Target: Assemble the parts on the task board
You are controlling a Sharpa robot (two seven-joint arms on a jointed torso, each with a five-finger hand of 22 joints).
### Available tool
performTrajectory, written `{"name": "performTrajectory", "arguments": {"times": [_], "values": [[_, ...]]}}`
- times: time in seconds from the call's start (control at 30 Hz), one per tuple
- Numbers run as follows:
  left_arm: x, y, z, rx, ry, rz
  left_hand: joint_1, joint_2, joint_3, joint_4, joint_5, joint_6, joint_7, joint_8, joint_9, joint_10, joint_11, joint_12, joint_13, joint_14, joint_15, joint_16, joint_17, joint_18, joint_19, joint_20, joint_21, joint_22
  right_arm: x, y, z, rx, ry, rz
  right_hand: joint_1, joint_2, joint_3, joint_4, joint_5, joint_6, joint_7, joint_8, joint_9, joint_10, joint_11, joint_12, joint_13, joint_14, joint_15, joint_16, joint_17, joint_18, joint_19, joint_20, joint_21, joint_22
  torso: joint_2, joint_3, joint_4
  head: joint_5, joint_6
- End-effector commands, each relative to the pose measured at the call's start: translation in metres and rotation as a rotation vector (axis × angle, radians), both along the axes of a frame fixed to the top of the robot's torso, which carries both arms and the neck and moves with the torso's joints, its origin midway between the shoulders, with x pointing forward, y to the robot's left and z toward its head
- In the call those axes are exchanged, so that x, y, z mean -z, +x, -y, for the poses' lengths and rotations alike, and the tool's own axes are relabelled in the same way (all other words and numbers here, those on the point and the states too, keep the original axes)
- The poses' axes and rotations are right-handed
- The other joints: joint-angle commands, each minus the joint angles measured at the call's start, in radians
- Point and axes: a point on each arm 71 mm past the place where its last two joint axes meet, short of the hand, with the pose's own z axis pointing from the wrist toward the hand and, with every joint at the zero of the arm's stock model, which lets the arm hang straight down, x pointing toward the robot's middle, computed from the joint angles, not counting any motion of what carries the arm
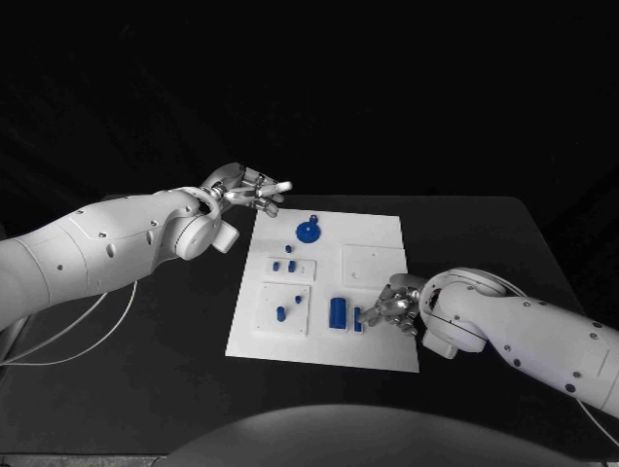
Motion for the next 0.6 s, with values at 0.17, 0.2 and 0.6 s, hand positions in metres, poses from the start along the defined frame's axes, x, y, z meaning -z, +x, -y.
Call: {"name": "performTrajectory", "arguments": {"times": [0.17,0.2,0.6], "values": [[-0.003,0.000,0.001,-0.006,-0.013,0.029,0.007,0.019,-0.006,-0.020,-0.005,0.004,0.001,0.001,0.001,-0.004,-0.004,0.000,0.001,-0.003,0.000,0.007,0.001,-0.003,-0.005,0.002,0.006,-0.003,-0.002,0.005,0.014,-0.013,0.043,0.025,-0.024,-0.015,-0.005,0.009,-0.006,-0.004,0.008,-0.003,-0.001,0.004,-0.002,-0.006,0.001,0.006,-0.005,-0.011,-0.003,-0.013,0.052,-0.005,-0.010,0.095,-0.002,0.0000,-0.0005,0.000,0.014],[-0.003,0.000,0.001,-0.013,-0.016,0.034,0.008,0.022,-0.007,-0.023,-0.005,0.005,0.000,0.001,0.002,-0.002,-0.004,0.000,0.001,-0.003,0.000,0.007,0.001,-0.003,-0.005,0.002,0.007,-0.003,-0.004,0.007,0.017,-0.008,0.057,0.029,-0.025,-0.018,-0.002,0.012,-0.006,-0.012,0.010,-0.004,-0.003,0.003,0.000,-0.006,0.002,0.006,-0.004,-0.013,-0.005,-0.013,0.052,-0.004,-0.012,0.094,-0.002,-0.0002,-0.0005,0.000,0.018],[-0.004,0.009,-0.004,-0.158,-0.122,0.046,0.029,0.069,-0.027,-0.087,-0.003,0.015,-0.001,0.002,0.002,-0.023,0.001,-0.002,0.000,-0.018,0.007,-0.005,-0.005,-0.003,-0.015,0.007,-0.001,-0.011,-0.058,0.075,0.062,0.216,0.534,0.276,0.010,-0.006,0.037,0.010,0.003,-0.115,0.056,-0.001,-0.130,-0.096,0.032,-0.352,-0.225,-0.045,0.023,-0.345,-0.214,0.017,-0.013,0.029,-0.543,-0.108,-0.025,-0.0013,-0.0062,-0.024,0.139]]}}
